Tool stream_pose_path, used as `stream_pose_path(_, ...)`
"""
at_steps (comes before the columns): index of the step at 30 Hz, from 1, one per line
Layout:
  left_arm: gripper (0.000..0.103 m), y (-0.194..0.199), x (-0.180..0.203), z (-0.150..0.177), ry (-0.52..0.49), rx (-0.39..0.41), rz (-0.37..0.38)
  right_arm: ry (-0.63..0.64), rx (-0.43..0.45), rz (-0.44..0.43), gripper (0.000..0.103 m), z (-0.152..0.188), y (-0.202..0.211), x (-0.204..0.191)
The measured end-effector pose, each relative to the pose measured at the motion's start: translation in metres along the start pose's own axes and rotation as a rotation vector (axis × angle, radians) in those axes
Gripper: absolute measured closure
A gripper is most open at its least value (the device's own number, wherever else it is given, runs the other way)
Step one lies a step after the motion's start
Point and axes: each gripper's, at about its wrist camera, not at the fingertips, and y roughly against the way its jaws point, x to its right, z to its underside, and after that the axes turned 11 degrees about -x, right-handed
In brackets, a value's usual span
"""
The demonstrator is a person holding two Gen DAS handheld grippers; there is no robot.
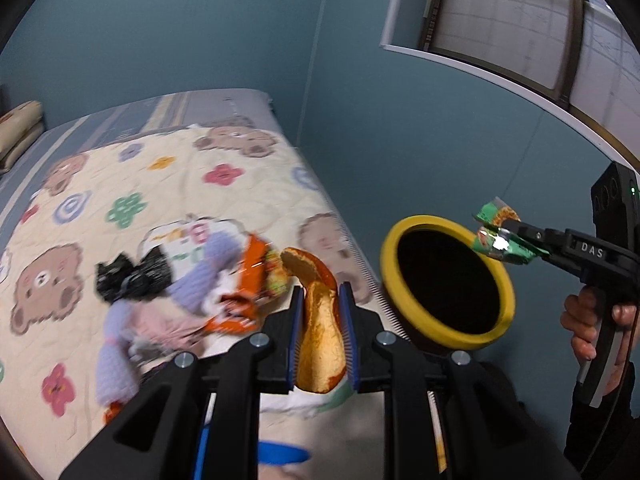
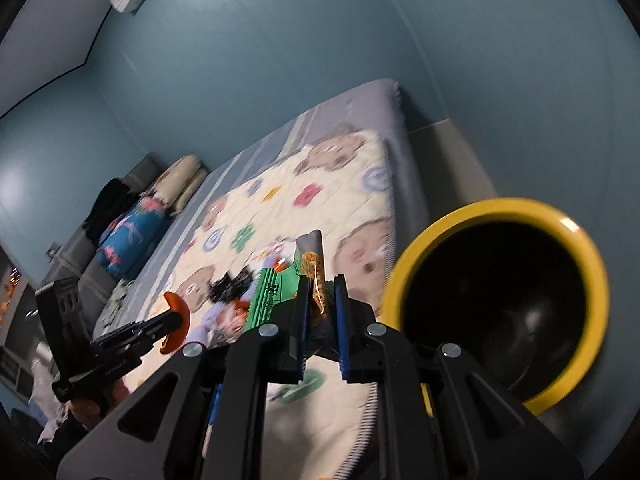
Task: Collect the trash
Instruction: 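Carry the orange peel and green wrapper over the yellow-rimmed bin with both tools, then open both tools to drop the peel and wrapper into the bin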
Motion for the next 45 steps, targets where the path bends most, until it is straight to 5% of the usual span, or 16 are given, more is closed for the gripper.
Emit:
stream_pose_path(16,0.086,-0.061,0.079,-0.036,-0.051,-0.026,0.139,-0.140,0.106,0.166,0.091,-0.024,0.039,0.079)
stream_pose_path(31,0.083,-0.132,0.131,-0.045,-0.066,-0.098,0.192,-0.217,0.093,0.274,0.090,-0.026,0.011,0.128)
stream_pose_path(38,0.051,-0.143,0.130,-0.045,-0.041,-0.106,0.209,-0.234,0.070,0.317,0.088,-0.026,-0.002,0.137)
stream_pose_path(45,0.032,-0.133,0.118,-0.037,-0.023,-0.095,0.201,-0.269,0.057,0.339,0.073,-0.024,-0.008,0.143)
